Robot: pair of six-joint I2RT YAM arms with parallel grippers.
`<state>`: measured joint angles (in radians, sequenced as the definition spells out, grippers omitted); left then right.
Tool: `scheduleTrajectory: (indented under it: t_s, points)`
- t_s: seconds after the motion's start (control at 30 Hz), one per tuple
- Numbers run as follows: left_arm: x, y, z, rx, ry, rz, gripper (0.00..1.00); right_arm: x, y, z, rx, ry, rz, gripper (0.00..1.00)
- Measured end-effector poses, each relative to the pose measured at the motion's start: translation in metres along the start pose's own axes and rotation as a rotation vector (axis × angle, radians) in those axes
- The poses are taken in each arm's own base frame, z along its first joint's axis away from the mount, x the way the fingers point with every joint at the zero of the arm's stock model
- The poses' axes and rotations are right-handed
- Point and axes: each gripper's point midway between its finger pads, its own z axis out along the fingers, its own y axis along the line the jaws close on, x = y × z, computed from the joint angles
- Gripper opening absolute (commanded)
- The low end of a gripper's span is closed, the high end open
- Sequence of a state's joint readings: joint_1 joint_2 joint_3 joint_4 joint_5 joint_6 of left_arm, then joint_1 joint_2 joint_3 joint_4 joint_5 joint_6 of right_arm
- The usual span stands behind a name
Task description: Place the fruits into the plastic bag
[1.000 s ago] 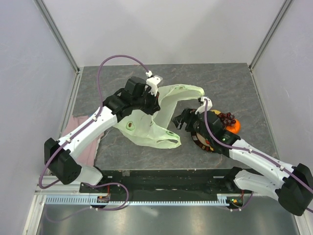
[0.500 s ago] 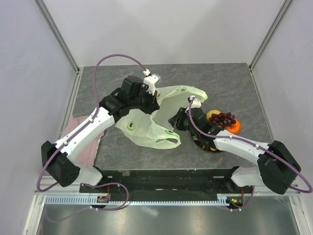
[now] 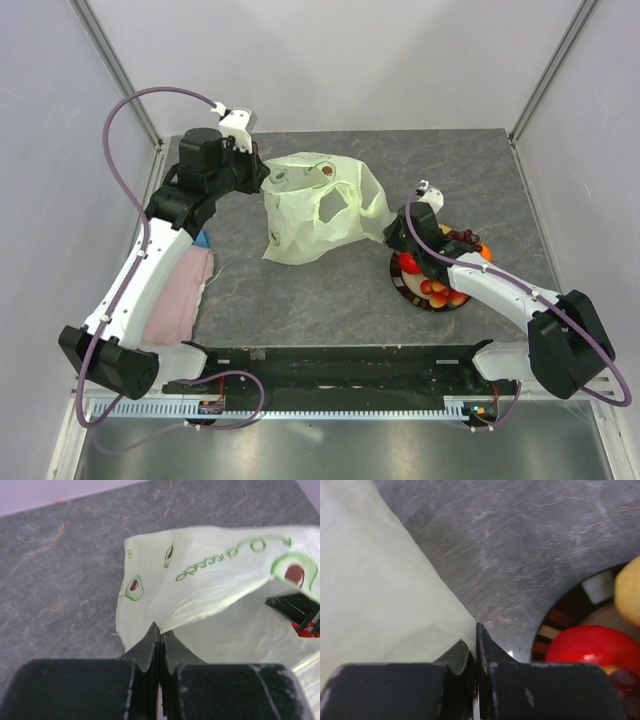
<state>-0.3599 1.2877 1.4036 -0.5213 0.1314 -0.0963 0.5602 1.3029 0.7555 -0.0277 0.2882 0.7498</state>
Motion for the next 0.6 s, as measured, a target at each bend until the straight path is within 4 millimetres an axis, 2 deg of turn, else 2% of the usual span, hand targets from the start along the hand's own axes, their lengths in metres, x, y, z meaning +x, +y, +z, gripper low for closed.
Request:
scheduleTrajectory:
  t_s: [0.1,0.2,0.3,0.4,0.53,0.57,0.6]
  points:
    - [-0.012,0.001,-0.008,0.003,-0.035,0.007,0.02,-0.002,-0.013,0.001,0.039,0.004,0.001,0.07]
    - [-0.012,-0.008,-0.009,0.057,-0.034,0.021,0.02,0.0,-0.014,0.0,0.042,0.022,-0.013,0.09]
    - [-0.007,-0.016,-0.006,0.108,-0.019,0.025,0.02,-0.004,-0.004,-0.001,0.015,0.031,-0.019,0.14]
    - [0.006,-0.018,0.0,0.133,0.006,0.023,0.01,-0.014,0.011,-0.001,-0.027,0.027,-0.025,0.23]
    - [0.039,-0.016,0.015,0.145,0.076,0.007,0.01,-0.02,0.026,-0.003,-0.079,0.031,-0.036,0.52]
    - [0.047,-0.015,0.018,0.145,0.096,0.003,0.02,-0.021,0.029,-0.003,-0.091,0.032,-0.046,0.55]
    - [0.052,-0.015,0.021,0.144,0.11,0.0,0.02,-0.022,0.031,-0.004,-0.098,0.033,-0.045,0.62]
